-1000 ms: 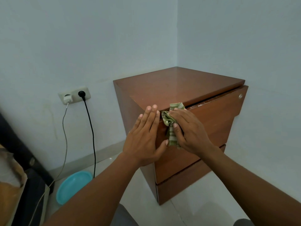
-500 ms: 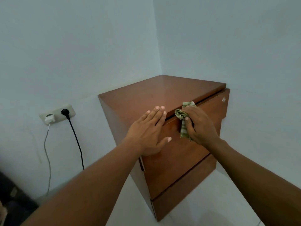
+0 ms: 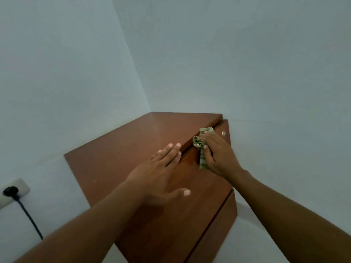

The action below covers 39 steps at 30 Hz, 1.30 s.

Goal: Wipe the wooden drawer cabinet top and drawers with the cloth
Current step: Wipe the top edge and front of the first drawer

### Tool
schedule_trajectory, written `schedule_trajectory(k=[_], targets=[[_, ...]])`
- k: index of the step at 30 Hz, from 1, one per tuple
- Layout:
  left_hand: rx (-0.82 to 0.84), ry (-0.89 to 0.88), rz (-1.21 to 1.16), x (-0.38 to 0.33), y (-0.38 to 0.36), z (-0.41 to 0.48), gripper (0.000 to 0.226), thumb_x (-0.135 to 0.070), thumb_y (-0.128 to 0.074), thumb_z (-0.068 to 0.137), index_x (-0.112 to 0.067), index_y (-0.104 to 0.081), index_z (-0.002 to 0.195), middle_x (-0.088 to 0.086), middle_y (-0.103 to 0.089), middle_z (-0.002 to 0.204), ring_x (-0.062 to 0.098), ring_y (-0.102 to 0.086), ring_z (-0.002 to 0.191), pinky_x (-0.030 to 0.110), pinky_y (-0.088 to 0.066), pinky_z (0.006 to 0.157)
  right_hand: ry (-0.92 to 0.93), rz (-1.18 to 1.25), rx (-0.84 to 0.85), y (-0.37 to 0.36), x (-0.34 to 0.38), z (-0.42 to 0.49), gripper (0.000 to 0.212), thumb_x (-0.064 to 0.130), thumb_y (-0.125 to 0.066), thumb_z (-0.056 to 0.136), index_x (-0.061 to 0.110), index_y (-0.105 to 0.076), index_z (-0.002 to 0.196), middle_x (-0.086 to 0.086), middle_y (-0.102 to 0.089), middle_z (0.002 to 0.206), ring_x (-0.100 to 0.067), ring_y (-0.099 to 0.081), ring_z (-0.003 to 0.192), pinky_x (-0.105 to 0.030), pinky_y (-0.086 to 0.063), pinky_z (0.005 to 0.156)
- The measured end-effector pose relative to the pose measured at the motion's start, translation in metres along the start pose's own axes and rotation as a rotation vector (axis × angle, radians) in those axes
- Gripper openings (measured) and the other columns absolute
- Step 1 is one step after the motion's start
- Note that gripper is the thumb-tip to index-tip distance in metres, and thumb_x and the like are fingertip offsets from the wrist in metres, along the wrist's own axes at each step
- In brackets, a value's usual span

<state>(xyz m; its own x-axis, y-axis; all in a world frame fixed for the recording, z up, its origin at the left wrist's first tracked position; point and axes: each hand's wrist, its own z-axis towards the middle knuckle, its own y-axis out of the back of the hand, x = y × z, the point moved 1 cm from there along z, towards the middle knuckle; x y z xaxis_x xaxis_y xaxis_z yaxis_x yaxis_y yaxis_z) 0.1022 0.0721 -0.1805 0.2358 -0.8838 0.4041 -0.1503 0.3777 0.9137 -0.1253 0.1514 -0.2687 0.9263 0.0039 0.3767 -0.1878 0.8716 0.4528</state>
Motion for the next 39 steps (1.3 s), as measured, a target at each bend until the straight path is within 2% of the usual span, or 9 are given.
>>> schedule_trajectory(k=[6,10,17,22,25,28,30,32,39], targets=[[-0.019,-0.004,0.007,-0.005,0.001,-0.002,0.113,-0.095,-0.011,0.079,-0.020,0.028,0.154,-0.006,0.042,0.157,0.009,0.040,0.144,0.035,0.013,0.124,-0.105,0.044,-0.072,-0.015,-0.023,-0.004,0.051,0.037,-0.033,0.106,0.012,-0.048,0.148,-0.006,-0.047,0.154,-0.015,-0.034,0.149,-0.035,-0.030,0.121],[-0.013,0.002,0.016,-0.004,0.003,0.000,0.113,-0.096,-0.012,0.077,-0.023,0.030,0.152,-0.009,0.046,0.154,0.008,0.043,0.141,0.030,0.023,0.115,-0.201,0.111,-0.098,-0.022,-0.027,-0.003,0.056,0.043,-0.030,0.106,0.012,-0.045,0.150,-0.004,-0.042,0.158,-0.007,-0.029,0.147,-0.027,-0.026,0.120],[-0.009,0.002,0.021,-0.004,0.003,0.000,0.111,-0.095,-0.013,0.079,-0.024,0.027,0.154,-0.010,0.048,0.153,0.008,0.046,0.139,0.030,0.022,0.114,-0.445,0.263,-0.313,-0.050,-0.027,0.010,0.047,0.024,-0.040,0.108,0.013,-0.039,0.153,-0.002,-0.040,0.159,-0.014,-0.033,0.148,-0.027,-0.026,0.119],[0.016,0.007,0.010,-0.004,0.005,0.002,0.109,-0.094,-0.015,0.080,-0.025,0.028,0.153,-0.010,0.048,0.153,0.009,0.045,0.139,0.031,0.020,0.115,-0.764,0.282,-0.482,-0.046,-0.030,0.035,0.034,0.013,-0.050,0.103,0.011,-0.061,0.134,-0.011,-0.065,0.131,-0.028,-0.057,0.123,-0.027,-0.039,0.104],[-0.035,0.004,-0.039,-0.002,0.004,0.001,0.106,-0.092,-0.014,0.082,-0.026,0.028,0.154,-0.013,0.044,0.155,0.004,0.042,0.141,0.026,0.020,0.115,-0.945,0.431,-0.591,-0.027,-0.003,0.026,0.026,0.020,-0.049,0.104,0.016,-0.066,0.124,0.001,-0.068,0.108,-0.022,-0.065,0.105,-0.033,-0.052,0.093],[-0.093,0.013,-0.129,0.001,0.003,0.001,0.092,-0.078,-0.019,0.094,-0.026,0.026,0.154,-0.012,0.038,0.159,0.002,0.034,0.145,0.025,0.014,0.119,-0.654,0.459,-0.488,-0.028,0.061,-0.010,0.033,0.026,-0.047,0.106,0.030,-0.058,0.136,0.014,-0.062,0.128,-0.008,-0.059,0.120,-0.028,-0.049,0.099],[-0.129,0.013,-0.174,0.002,0.002,0.001,0.085,-0.066,-0.025,0.099,-0.025,0.024,0.155,-0.009,0.032,0.162,0.001,0.030,0.147,0.024,0.012,0.121,-0.391,0.481,-0.307,-0.053,0.094,-0.033,0.043,0.028,-0.040,0.108,0.029,-0.042,0.151,0.017,-0.037,0.158,-0.008,-0.030,0.149,-0.026,-0.028,0.120],[-0.133,0.014,-0.166,0.001,0.001,0.001,0.082,-0.058,-0.027,0.101,-0.023,0.024,0.155,-0.006,0.030,0.163,0.003,0.030,0.147,0.026,0.009,0.123,-0.252,0.411,-0.198,-0.079,0.100,-0.040,0.054,0.039,-0.026,0.108,0.022,-0.021,0.160,0.011,-0.010,0.169,-0.013,-0.003,0.157,-0.036,-0.006,0.126],[-0.043,0.029,-0.102,0.000,0.006,0.007,0.092,-0.064,-0.031,0.098,-0.026,0.035,0.150,-0.009,0.042,0.157,0.008,0.036,0.145,0.028,0.013,0.121,-0.341,0.286,-0.314,-0.084,0.012,0.008,0.057,0.030,-0.024,0.107,0.018,-0.015,0.161,0.001,-0.006,0.170,-0.018,0.001,0.158,-0.047,-0.004,0.127]])
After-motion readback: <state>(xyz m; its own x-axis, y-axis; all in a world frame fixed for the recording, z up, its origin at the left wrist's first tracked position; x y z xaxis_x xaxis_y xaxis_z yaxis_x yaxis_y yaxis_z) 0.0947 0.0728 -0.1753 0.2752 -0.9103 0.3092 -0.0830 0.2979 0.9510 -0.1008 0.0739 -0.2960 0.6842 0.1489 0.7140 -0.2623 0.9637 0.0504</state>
